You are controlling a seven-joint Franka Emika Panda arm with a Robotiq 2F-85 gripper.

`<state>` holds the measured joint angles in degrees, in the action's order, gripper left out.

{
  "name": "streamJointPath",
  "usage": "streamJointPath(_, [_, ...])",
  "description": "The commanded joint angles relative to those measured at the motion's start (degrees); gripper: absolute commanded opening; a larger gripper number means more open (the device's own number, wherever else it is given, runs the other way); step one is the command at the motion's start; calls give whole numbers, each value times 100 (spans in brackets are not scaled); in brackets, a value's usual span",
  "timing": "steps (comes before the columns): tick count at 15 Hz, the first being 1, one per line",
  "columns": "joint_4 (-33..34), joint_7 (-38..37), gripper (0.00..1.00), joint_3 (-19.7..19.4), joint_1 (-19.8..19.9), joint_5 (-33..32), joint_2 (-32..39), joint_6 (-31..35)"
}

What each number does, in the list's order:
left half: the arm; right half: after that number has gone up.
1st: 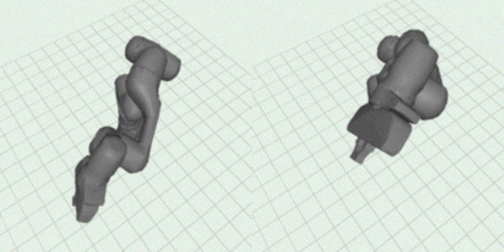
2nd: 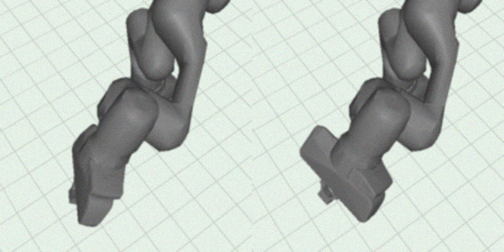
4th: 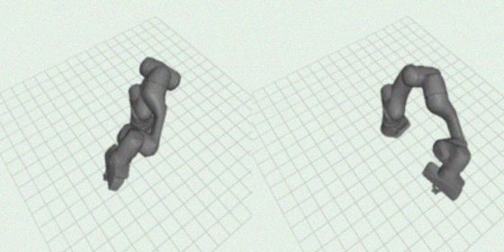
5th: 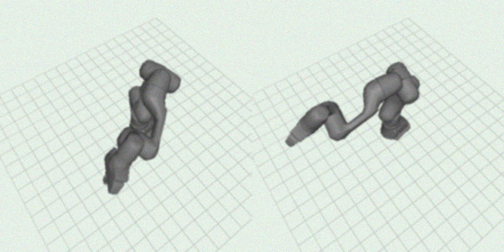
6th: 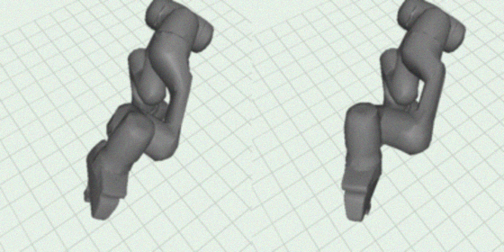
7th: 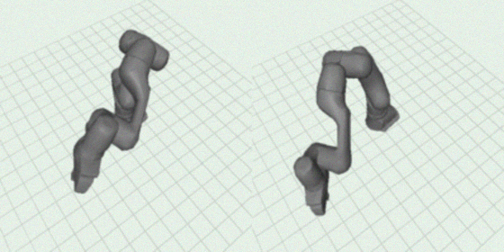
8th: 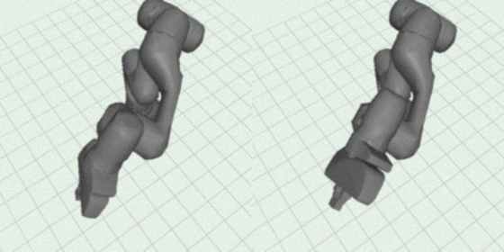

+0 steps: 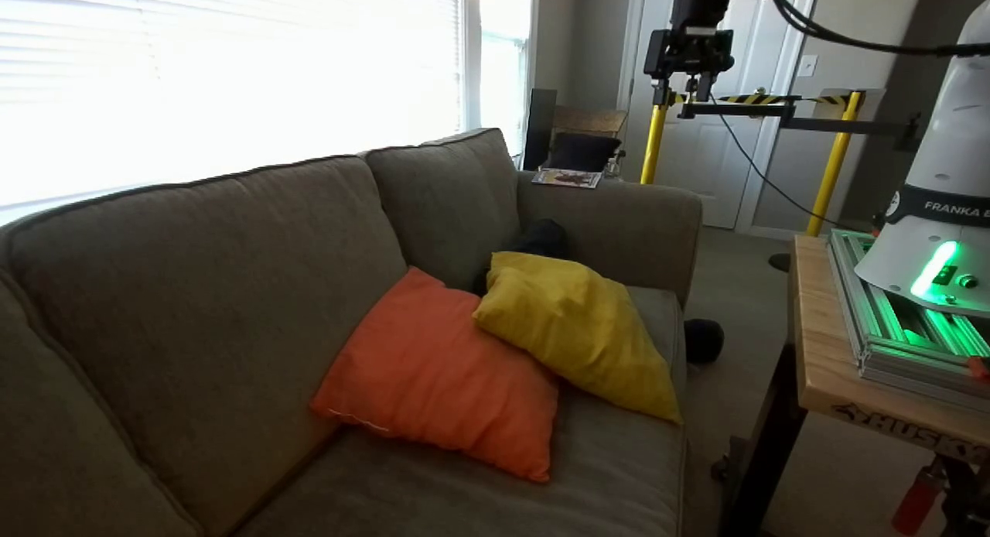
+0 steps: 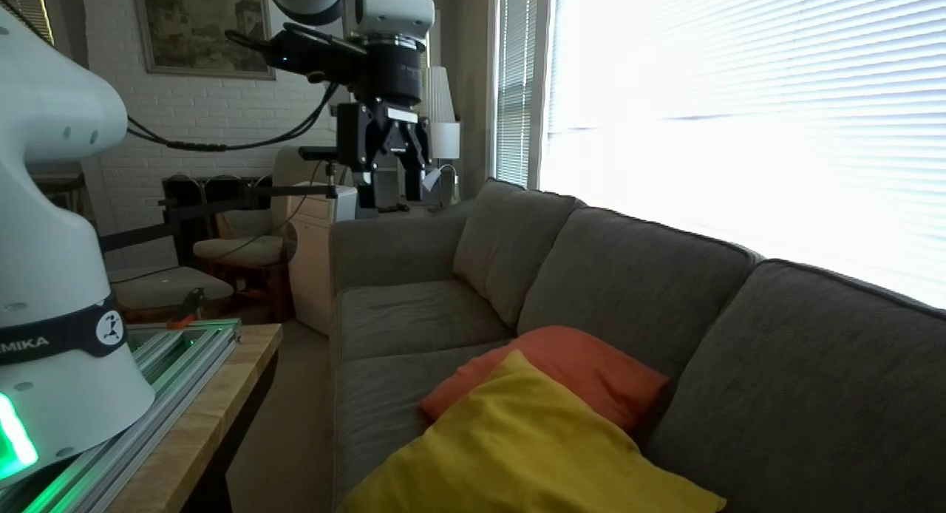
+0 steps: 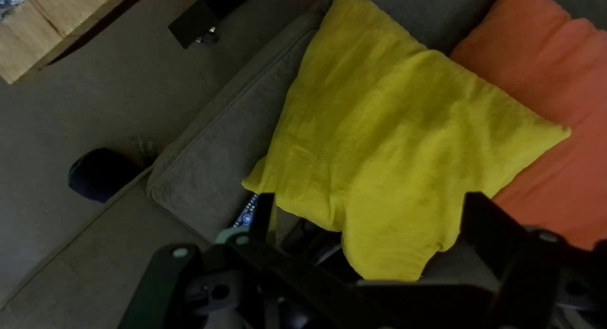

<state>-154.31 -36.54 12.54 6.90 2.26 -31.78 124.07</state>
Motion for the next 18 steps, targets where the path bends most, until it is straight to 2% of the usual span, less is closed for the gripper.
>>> streamJointPath(1, [221, -282, 100, -172, 186, -172, 794, 294])
streamJointPath(5, [489, -421, 100, -390, 267, -224, 1500, 303])
streamJointPath(6, [188, -259, 100, -452, 119, -150, 1062, 324])
streamJointPath(9, [366, -275, 100, -554, 106, -150, 1412, 325])
streamJointPath(12, [402, -294, 100, -557, 102, -151, 1450, 325])
streamJointPath(14, [463, -259, 100, -631, 113, -160, 1749, 684])
streamJointPath(18, [559, -442, 100, -744, 182, -287, 2495, 1984])
